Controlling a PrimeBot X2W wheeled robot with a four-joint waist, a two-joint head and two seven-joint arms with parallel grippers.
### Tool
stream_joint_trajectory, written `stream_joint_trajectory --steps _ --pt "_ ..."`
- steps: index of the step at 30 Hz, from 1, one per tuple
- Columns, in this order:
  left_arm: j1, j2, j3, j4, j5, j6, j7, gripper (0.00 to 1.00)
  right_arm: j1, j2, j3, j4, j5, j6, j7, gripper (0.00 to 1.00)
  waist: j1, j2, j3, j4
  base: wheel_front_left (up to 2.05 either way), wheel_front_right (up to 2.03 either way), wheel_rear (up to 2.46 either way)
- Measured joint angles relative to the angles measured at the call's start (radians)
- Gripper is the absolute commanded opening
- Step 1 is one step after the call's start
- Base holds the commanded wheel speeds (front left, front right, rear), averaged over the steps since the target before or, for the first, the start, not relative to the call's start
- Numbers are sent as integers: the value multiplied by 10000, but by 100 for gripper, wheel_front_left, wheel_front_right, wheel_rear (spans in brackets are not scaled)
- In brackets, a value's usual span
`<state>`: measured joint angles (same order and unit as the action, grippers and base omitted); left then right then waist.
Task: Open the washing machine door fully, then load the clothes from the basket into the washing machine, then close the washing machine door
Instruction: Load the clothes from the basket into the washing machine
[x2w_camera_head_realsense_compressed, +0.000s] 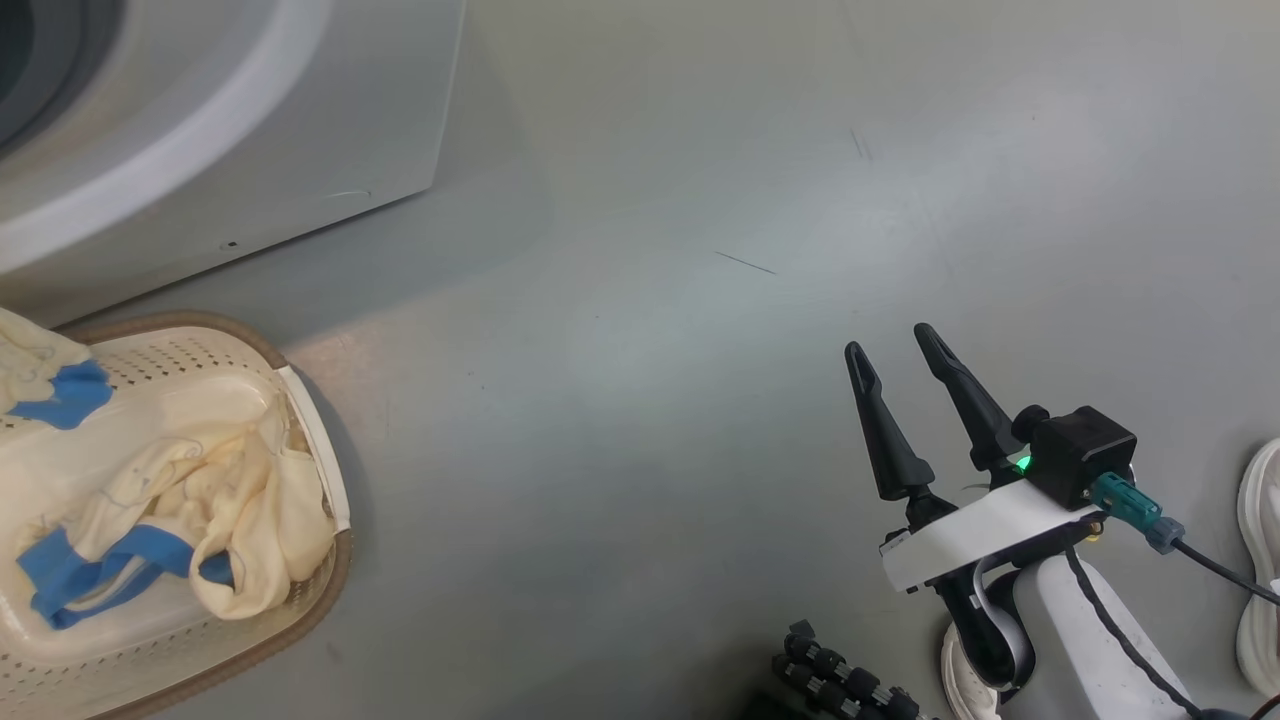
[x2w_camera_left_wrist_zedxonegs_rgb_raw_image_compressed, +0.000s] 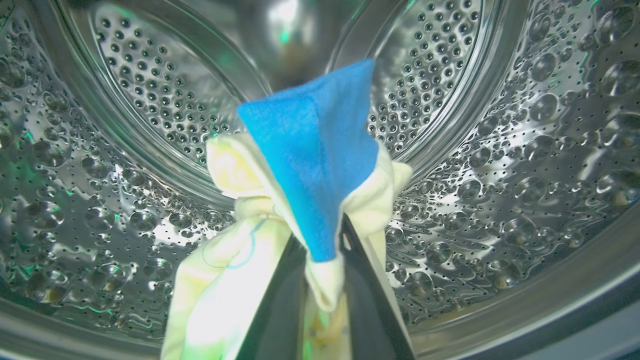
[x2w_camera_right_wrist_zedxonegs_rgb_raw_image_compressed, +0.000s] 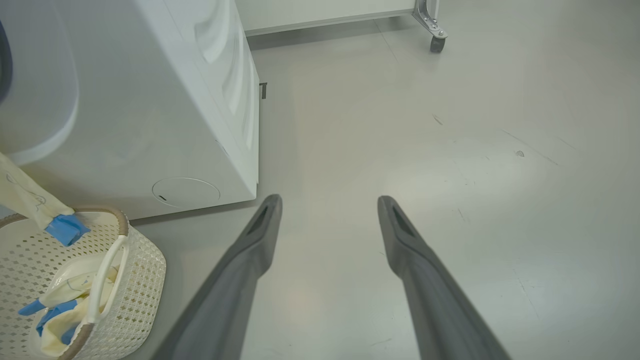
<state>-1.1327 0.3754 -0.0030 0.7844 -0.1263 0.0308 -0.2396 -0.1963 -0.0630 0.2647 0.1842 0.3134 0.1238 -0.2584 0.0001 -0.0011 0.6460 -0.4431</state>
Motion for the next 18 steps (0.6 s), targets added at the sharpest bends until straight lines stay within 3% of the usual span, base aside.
stream_joint_trajectory --steps 4,5,6,12,18 --pt "-26 6 -46 360 8 -2 -4 58 0 4 -33 12 40 0 0 100 0 0 -157 9 0 0 0" --pt "-35 -4 -92 418 52 -2 -31 89 0 4 -67 15 40 0 0 100 0 0 -195 17 0 0 0" --pt "-48 -25 -107 476 71 0 -79 100 0 2 -84 21 40 0 0 100 0 0 -232 29 0 0 0" --pt "-58 -272 -86 951 82 123 -86 100 3 4 -157 113 40 0 0 100 -1 0 -508 133 0 0 0" --pt "-48 -976 -115 1204 -31 157 -109 100 8 -19 -472 138 40 0 0 100 -1 0 -834 428 0 0 0"
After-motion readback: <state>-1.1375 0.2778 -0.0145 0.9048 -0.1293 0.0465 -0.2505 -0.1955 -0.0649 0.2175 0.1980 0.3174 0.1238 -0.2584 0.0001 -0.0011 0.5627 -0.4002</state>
